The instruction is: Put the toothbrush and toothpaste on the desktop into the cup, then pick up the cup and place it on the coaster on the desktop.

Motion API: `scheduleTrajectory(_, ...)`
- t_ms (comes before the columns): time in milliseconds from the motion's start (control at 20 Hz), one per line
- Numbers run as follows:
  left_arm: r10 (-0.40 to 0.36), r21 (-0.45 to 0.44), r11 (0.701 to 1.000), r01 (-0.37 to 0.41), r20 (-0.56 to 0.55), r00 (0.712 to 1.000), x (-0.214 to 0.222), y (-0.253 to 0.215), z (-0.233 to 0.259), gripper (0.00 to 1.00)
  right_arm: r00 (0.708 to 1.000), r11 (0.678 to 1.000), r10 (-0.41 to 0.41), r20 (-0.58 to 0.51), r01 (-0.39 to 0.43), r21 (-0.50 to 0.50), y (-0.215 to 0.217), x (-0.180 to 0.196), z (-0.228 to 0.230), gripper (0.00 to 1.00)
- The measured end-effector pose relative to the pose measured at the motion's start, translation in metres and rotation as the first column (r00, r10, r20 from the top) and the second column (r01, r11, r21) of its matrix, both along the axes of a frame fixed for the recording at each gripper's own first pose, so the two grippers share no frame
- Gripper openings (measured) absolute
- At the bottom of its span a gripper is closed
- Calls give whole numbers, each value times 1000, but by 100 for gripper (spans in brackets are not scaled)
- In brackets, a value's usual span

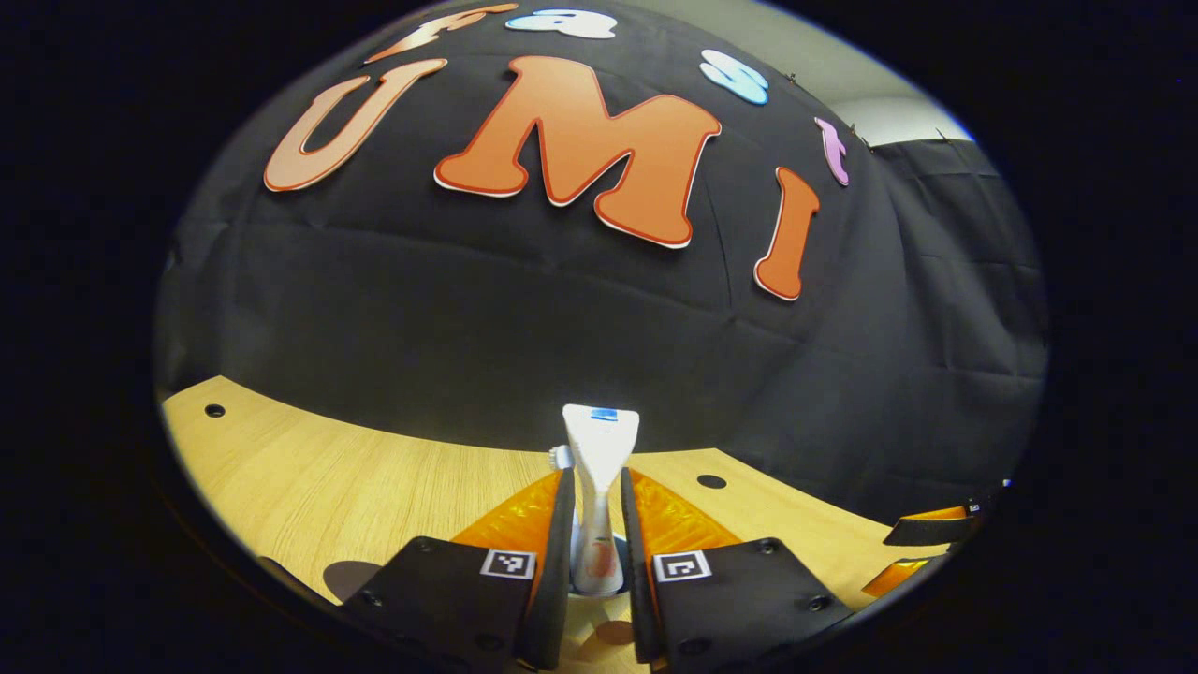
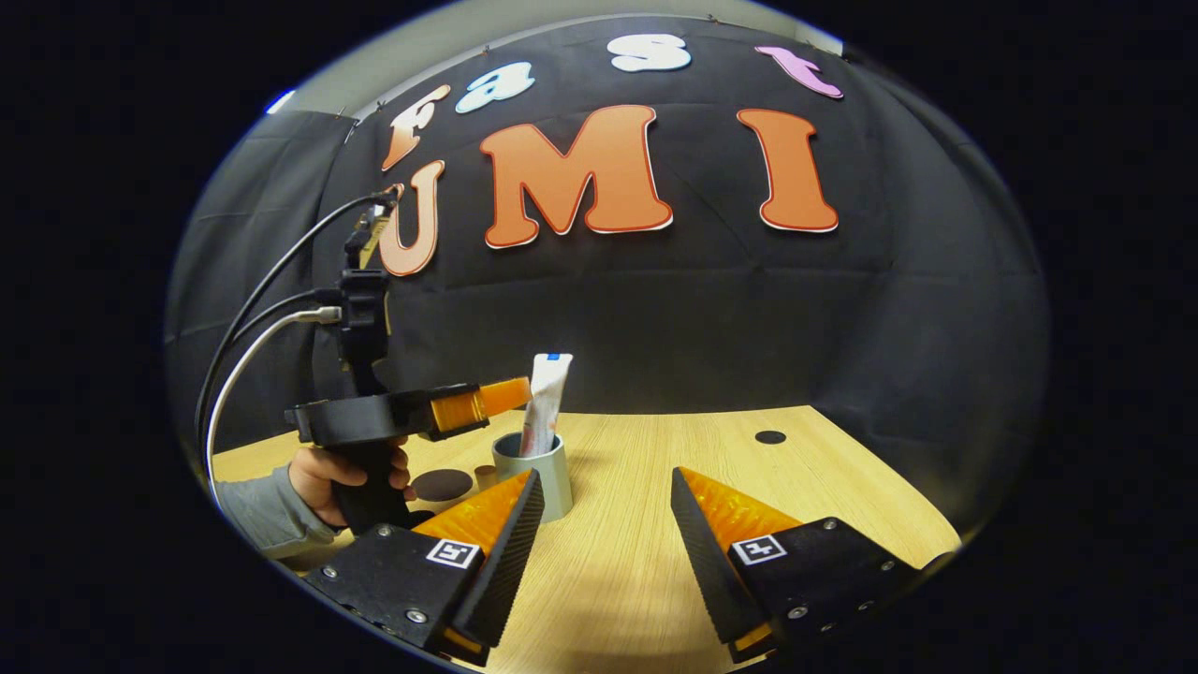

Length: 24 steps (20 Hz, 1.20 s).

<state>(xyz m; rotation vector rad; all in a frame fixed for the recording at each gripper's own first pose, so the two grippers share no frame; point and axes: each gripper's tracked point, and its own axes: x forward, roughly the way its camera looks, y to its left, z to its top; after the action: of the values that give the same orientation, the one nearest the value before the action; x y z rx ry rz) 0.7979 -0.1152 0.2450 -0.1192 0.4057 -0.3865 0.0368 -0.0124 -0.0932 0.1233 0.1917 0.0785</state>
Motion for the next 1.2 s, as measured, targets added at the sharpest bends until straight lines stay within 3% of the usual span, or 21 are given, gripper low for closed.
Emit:
scheduleTrajectory(150,-10,17,1000,9,21,1000,-7,10,11,40,1000,1000,13,-18,-13,6,6,5,3,83)
scheduleTrajectory(400,-27,78,997,23,40,999,-20,30,36,74,998,999,40,-57,-40,0,18,16,10,83)
scheduleTrajectory(500,-21,107,994,17,40,999,-27,43,44,81,996,1000,30,-85,-31,-3,17,23,10,83)
scheduleTrajectory(600,-4,121,993,-1,42,999,-32,59,54,82,993,999,38,-115,-37,5,22,29,13,83)
scheduleTrajectory(650,8,129,992,-14,46,999,-35,68,59,88,990,999,49,-131,-48,8,26,33,15,83)
scheduleTrajectory(850,58,168,983,-70,75,996,-45,103,76,90,976,997,75,-204,-76,6,41,45,19,83)
scheduleTrajectory(1200,124,242,959,-149,115,986,-73,158,95,97,922,990,129,-365,-140,-1,82,69,15,83)
